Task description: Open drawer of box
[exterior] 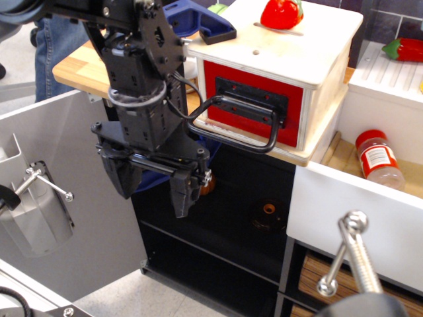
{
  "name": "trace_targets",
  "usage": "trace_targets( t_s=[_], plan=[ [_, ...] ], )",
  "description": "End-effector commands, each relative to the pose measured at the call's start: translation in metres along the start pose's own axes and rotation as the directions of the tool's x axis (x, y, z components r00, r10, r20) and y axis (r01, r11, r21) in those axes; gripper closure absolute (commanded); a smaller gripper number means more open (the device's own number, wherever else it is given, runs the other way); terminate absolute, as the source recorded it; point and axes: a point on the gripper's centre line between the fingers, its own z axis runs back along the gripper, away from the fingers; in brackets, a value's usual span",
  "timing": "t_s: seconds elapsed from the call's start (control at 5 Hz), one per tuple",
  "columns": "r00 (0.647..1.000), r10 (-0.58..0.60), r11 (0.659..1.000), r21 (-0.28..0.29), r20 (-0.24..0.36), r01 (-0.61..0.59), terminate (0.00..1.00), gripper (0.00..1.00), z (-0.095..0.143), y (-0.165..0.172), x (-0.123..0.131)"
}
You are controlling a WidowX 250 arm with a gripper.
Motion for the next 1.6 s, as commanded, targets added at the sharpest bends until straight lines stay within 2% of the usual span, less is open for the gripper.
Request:
trace_targets(
  t_s=[0.0, 0.2, 0.6, 0.8, 1.0, 1.2, 1.4],
  plan=[
    [1.0, 0.0, 1.0, 0.0, 0.0, 0.0, 0.0, 0.0, 0.0, 0.0, 0.0],
    [1.0, 0.029, 0.999, -0.035, 0.006, -0.029, 0.0, 0.0, 0.009, 0.001, 0.034],
    [0.984, 0.082, 0.992, -0.109, 0.161, -0.065, 0.0, 0.0, 0.039, 0.003, 0.097],
    [0.968, 0.099, 0.993, -0.086, 0.231, -0.081, 0.0, 0.0, 0.039, -0.003, 0.114],
    [0.973, 0.069, 0.997, -0.04, 0.219, -0.062, 0.0, 0.0, 0.023, -0.002, 0.127],
    [0.969, 0.036, 0.998, -0.059, 0.245, -0.022, 0.0, 0.0, 0.014, -0.005, 0.127],
    [0.973, 0.041, 0.997, -0.072, 0.227, -0.025, 0.0, 0.0, 0.003, -0.01, 0.132]
  ],
)
